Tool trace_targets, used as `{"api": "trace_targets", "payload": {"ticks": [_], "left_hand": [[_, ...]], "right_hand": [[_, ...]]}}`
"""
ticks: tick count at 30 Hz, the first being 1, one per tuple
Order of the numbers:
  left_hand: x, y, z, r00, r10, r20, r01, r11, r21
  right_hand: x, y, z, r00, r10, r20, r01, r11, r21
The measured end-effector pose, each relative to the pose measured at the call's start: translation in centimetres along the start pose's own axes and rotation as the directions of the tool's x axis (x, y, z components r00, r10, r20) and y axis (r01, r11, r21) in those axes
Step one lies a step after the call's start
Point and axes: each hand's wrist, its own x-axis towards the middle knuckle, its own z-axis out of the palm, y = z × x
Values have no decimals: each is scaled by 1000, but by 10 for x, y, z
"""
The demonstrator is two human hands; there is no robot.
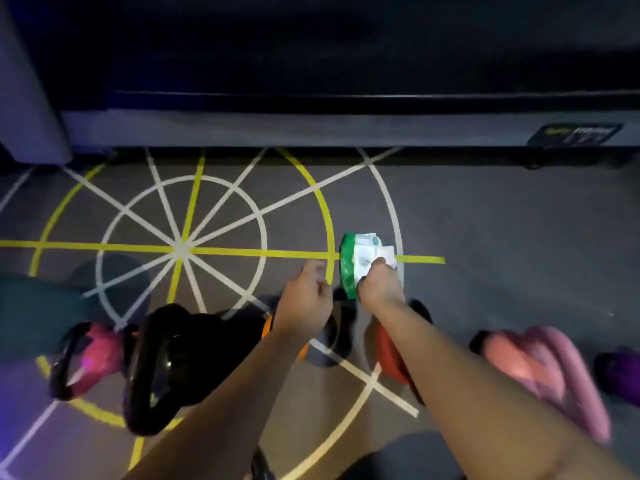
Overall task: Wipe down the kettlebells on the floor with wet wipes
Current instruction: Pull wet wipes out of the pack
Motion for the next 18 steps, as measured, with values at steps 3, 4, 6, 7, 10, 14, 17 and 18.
{"api": "trace_targets", "payload": {"ticks": [3, 4, 6, 7, 10, 14, 17, 18], "left_hand": [[35, -34, 33, 996, 18, -83, -25, 997, -72], [47, -41, 39, 995, 3, -96, -10, 998, -70], [63, -57, 52, 990, -18, -138, 6, 996, -88], [70, -62, 59, 988, -29, -151, 15, 996, -91], [76, -56, 75, 994, -17, -111, 14, 1000, -27], [67, -33, 86, 997, 68, -45, -59, 982, 177], [61, -34, 87, 1000, 9, -29, -5, 993, 121], [59, -35, 84, 1000, -3, -13, 4, 992, 123]], "right_hand": [[53, 5, 40, 1000, -8, -26, 6, 998, -59], [70, 7, 47, 999, -23, -25, 21, 995, -96], [96, 14, 65, 997, -70, -34, 61, 974, -216], [107, 19, 71, 994, -103, -46, 86, 957, -277], [117, 26, 75, 984, -154, -86, 116, 934, -338], [106, 28, 65, 967, -233, -105, 168, 890, -425], [96, 22, 52, 956, -254, -146, 169, 885, -434], [91, 19, 44, 948, -279, -151, 185, 873, -451]]}}
